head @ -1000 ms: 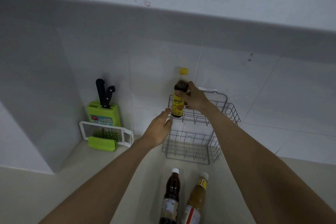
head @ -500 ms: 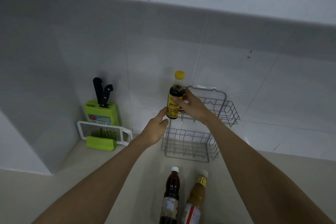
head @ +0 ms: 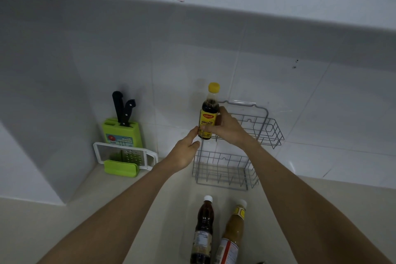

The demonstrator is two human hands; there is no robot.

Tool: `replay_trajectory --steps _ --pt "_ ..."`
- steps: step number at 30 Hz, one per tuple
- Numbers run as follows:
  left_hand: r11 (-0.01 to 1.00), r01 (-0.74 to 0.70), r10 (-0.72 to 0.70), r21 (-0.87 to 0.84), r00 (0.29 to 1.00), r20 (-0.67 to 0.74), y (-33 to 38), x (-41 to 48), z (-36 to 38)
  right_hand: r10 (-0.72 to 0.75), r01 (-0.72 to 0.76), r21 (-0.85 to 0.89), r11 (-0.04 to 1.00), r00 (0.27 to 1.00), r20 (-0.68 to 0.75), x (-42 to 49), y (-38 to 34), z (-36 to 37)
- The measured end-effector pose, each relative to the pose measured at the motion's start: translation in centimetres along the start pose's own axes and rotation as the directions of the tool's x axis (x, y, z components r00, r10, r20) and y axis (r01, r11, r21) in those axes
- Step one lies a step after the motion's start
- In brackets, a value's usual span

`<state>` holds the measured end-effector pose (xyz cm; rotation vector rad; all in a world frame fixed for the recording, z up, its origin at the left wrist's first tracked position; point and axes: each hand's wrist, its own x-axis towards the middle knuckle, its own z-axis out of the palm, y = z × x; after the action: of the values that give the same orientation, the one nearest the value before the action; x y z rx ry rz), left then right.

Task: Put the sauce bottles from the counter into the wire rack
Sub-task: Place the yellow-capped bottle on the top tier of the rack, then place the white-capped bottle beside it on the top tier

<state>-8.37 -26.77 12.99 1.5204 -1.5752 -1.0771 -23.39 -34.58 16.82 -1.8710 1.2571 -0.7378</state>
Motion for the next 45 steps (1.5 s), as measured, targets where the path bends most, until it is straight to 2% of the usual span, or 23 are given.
replay_trajectory --steps 10,15,20,24,27,30,34,37,40,45 --pt "1.000 0.000 0.000 0.010 0.999 -0.038 0.1 -0.7 -0.4 0.003 -0.004 -0.011 1.000 0.998 -0.065 -0.8 0.0 0.0" --pt "1.000 0.017 -0.016 0.010 0.995 -0.097 0.1 -1.5 -0.3 0.000 0.006 0.035 0.999 0.986 -0.166 -2.7 -0.4 -0.5" --pt "0.992 0.119 -0.126 -0.049 0.973 -0.194 0.4 -3.5 0.9 -0.034 0.111 0.196 0.974 0.933 -0.357 -7.2 -0.7 -0.4" --pt "0.961 0.226 -0.256 -0.158 0.945 -0.204 0.0 -5.7 3.6 0.047 0.101 0.286 0.953 0.883 -0.467 -12.0 1.5 1.5" --pt "0.926 0.319 -0.355 -0.200 0.916 -0.186 -0.9 -7.1 6.1 0.122 -0.008 0.253 0.967 0.890 -0.439 -14.8 4.5 4.3" --pt "0.875 0.440 -0.469 -0.203 0.874 -0.128 -2.4 -8.1 8.2 0.252 -0.213 0.159 0.964 0.921 -0.297 -16.4 7.9 7.5" --pt "0.812 0.574 -0.581 -0.108 0.813 -0.049 -4.9 -8.6 8.5 0.432 -0.442 -0.144 0.885 0.897 -0.094 -17.3 11.6 11.1" --pt "0.819 0.574 -0.574 -0.011 0.819 -0.014 -6.8 -8.3 8.0 0.509 -0.493 -0.256 0.831 0.861 -0.005 -17.3 12.6 13.2" --pt "0.826 0.561 -0.562 0.056 0.827 0.014 -7.9 -8.3 7.9 0.520 -0.508 -0.252 0.824 0.854 -0.019 -17.0 12.9 15.0" --pt "0.841 0.538 -0.540 0.057 0.841 0.032 -8.8 -8.4 8.2 0.593 -0.578 -0.274 0.769 0.804 -0.033 -16.5 12.8 17.0"
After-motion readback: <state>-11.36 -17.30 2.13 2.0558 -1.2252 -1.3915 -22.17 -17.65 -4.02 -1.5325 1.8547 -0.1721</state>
